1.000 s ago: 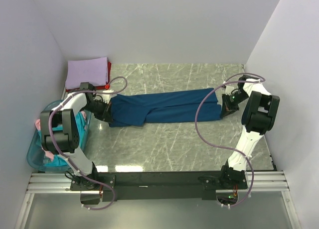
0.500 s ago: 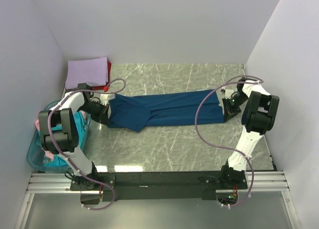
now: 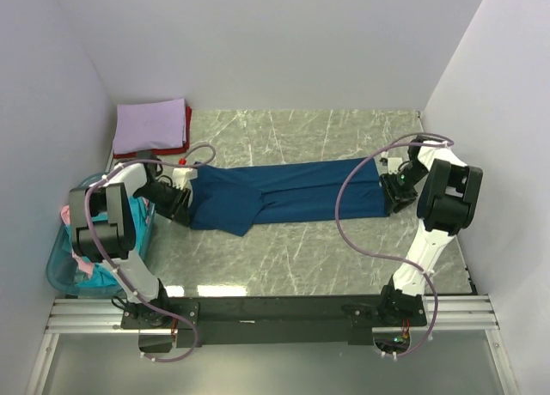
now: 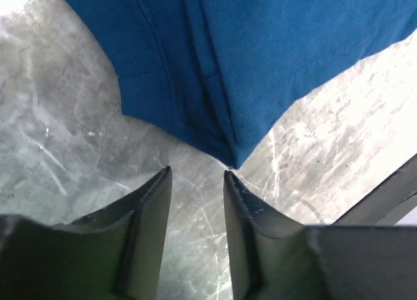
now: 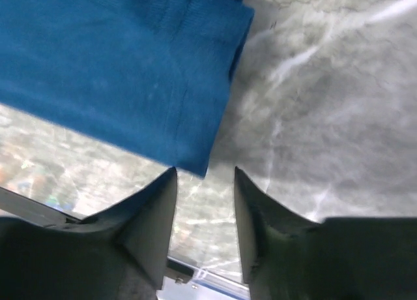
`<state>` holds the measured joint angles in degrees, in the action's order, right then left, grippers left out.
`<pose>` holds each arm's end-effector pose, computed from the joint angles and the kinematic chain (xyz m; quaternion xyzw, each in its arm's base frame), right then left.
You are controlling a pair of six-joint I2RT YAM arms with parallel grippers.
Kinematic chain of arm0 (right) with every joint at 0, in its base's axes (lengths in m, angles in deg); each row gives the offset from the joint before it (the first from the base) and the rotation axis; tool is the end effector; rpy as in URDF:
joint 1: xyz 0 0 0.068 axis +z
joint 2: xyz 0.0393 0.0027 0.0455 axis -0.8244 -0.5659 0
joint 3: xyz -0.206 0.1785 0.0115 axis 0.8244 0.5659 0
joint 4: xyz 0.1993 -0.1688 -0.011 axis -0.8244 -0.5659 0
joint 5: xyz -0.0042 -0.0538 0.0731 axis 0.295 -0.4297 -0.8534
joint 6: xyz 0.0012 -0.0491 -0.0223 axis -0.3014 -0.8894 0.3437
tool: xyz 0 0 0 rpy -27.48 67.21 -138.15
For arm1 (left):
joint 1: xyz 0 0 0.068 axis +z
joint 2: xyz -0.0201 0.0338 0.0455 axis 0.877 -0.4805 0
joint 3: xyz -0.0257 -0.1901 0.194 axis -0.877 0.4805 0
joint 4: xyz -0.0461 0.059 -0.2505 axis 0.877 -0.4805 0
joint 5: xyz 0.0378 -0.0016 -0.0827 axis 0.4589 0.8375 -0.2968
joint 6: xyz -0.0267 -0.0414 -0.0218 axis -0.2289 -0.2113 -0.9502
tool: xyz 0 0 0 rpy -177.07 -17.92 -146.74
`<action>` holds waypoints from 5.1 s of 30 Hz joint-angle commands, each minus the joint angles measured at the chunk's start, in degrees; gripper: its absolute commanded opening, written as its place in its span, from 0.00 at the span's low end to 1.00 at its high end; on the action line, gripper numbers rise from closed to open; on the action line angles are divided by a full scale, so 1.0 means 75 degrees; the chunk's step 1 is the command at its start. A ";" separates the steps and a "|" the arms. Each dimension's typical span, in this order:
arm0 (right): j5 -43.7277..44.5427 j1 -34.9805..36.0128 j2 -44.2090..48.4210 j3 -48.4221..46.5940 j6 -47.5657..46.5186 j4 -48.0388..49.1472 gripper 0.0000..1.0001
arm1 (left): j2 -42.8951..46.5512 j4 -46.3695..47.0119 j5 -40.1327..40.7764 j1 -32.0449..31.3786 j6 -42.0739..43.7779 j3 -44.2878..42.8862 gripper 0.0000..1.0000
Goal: Fold and stack the t-shirts
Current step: Fold the tshirt
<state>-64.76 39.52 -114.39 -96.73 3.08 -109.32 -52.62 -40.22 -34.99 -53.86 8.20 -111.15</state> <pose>0.3542 -0.0914 0.1544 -0.1356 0.9798 0.1466 0.0134 0.2963 0.0210 0.1630 0.2320 0.9392 -0.2326 0.0995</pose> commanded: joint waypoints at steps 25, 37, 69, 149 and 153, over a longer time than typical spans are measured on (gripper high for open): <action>-0.3024 0.6257 0.3022 0.2435 0.6237 0.6389 0.57 | 0.0816 0.0809 -0.1485 0.0007 -0.2098 0.0160 0.39; -0.0013 0.8895 0.1464 0.2073 0.8171 0.7809 0.60 | 0.1108 0.0599 -0.0957 -0.0169 -0.2121 0.0219 0.40; 0.0529 0.9178 0.1369 0.1733 0.8946 0.7483 0.01 | 0.1460 0.0423 -0.0828 -0.0181 -0.2074 -0.0179 0.39; -0.1592 0.7150 0.0490 0.1112 1.0376 0.8196 0.00 | 0.0382 -0.0245 -0.0886 -0.0849 -0.2906 -0.0449 0.62; -0.1604 0.7150 0.0514 0.1135 1.0364 0.8196 0.00 | 0.0183 -0.0269 -0.0933 -0.0872 -0.3000 -0.0449 0.60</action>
<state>-76.32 93.51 -113.78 -88.45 80.54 -49.78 -50.39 -41.14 -40.79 -60.04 -13.13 -114.56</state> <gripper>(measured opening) 0.020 0.604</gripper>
